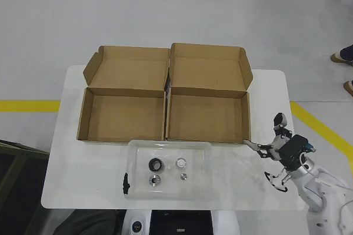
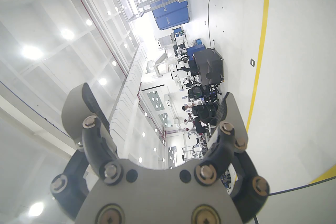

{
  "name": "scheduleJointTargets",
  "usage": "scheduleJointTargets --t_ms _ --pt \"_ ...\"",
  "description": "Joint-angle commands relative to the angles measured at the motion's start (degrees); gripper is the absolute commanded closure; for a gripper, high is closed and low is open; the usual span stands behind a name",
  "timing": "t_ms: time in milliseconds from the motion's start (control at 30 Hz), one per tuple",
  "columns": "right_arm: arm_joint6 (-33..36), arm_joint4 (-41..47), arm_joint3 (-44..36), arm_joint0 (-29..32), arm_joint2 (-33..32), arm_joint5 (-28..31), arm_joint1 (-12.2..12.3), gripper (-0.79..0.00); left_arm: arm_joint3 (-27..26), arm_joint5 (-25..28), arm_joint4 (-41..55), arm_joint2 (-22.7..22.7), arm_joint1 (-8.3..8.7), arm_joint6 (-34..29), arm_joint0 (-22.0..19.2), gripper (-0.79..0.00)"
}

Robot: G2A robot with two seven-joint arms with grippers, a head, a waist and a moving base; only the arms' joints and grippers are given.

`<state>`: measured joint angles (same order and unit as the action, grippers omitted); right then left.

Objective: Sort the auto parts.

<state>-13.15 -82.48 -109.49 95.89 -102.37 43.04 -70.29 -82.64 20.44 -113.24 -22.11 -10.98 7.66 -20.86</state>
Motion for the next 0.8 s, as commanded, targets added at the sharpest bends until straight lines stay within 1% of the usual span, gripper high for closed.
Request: scheduleJointTargets --t_ms 0,267,367,400,567,767 --pt "0.0 0.0 0.0 0.0 0.0 0.0 0.0 -0.785 0.0 0.0 0.0 0.0 0.00 0.0 0.0 -0.785" --pt "0.0 0.0 0.0 0.0 0.0 0.0 0.0 -0.785 0.0 0.0 0.0 0.0 0.00 0.0 0.0 -0.785" --pt "1.4 0.6 -0.3 -0.3 0.8 0.4 0.1 -0.785 0.0 0.0 0.0 0.0 0.00 0.0 0.0 -0.785" --pt "2.1 1.8 -0.3 -0.5 1.3 0.9 0.1 -0.785 0.0 0.0 0.0 0.0 0.00 0.0 0.0 -0.785" --pt "8.3 1.5 -3.1 -2.7 4.2 5.5 0.6 -0.785 0.0 0.0 0.0 0.0 0.00 0.0 0.0 -0.785" --pt "13.9 1.6 -5.7 -4.5 9.7 10.8 1.1 -0.785 0.0 0.0 0.0 0.0 0.00 0.0 0.0 -0.785"
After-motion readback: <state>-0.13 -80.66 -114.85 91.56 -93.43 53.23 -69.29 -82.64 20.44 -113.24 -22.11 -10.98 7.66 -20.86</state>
